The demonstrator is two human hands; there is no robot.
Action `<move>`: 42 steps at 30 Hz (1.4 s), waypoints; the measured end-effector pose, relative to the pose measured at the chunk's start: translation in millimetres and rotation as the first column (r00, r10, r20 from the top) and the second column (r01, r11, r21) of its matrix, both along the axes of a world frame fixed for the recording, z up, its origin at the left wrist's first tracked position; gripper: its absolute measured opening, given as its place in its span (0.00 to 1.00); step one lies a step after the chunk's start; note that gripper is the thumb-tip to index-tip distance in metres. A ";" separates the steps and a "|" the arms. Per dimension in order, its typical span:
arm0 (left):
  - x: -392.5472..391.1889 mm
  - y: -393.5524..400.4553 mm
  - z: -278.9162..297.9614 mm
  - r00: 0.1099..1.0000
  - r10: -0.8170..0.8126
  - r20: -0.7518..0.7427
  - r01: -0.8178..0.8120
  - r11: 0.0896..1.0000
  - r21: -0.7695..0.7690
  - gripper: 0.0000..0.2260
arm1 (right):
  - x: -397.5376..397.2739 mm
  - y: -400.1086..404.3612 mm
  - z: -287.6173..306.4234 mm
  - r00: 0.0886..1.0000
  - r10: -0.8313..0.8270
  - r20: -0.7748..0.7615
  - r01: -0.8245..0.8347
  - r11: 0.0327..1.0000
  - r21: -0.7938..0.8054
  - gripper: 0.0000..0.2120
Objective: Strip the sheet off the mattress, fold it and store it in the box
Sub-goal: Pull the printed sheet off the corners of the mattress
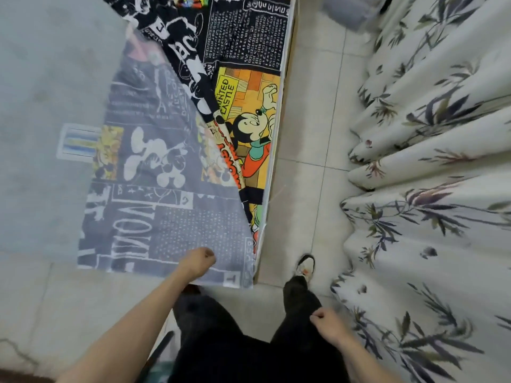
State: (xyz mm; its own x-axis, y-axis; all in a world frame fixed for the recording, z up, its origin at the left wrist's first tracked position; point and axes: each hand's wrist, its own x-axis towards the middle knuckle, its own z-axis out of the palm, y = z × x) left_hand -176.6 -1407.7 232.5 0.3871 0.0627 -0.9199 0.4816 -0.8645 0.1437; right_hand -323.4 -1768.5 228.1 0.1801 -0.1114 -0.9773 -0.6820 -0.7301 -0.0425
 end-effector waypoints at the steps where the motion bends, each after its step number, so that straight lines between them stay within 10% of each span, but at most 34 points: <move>1: 3.1 -18.6 6.8 0.995 0.102 0.022 -0.101 0.994 -0.033 0.14 | 25.8 -26.3 1.1 0.999 0.031 0.006 -0.031 0.999 -0.012 0.13; 6: 8.6 -84.5 49.3 0.880 0.472 0.056 -0.459 0.875 -0.155 0.07 | 212.3 -79.2 34.9 0.969 0.202 0.146 -0.198 0.979 -0.037 0.10; 17: 62.5 -124.2 23.9 0.669 0.728 -0.150 -0.725 0.683 0.087 0.10 | 535.6 -33.3 66.5 0.855 0.294 0.428 -0.348 0.936 0.051 0.11; 24: 334.9 -167.5 68.2 0.788 0.608 -0.092 -0.615 0.784 -0.083 0.10 | 673.5 -113.1 100.6 0.887 0.297 0.355 -0.317 0.948 -0.001 0.11; 33: 731.0 -218.8 92.9 0.670 0.693 0.267 -0.622 0.720 -0.307 0.12 | 898.7 -248.3 72.4 0.908 0.392 0.150 -0.376 0.918 -0.126 0.17; 42: 790.7 -267.7 78.5 0.611 0.785 0.104 -0.776 0.620 -0.114 0.11 | 1186.7 -142.1 113.2 0.786 0.527 0.322 -0.572 0.819 0.054 0.10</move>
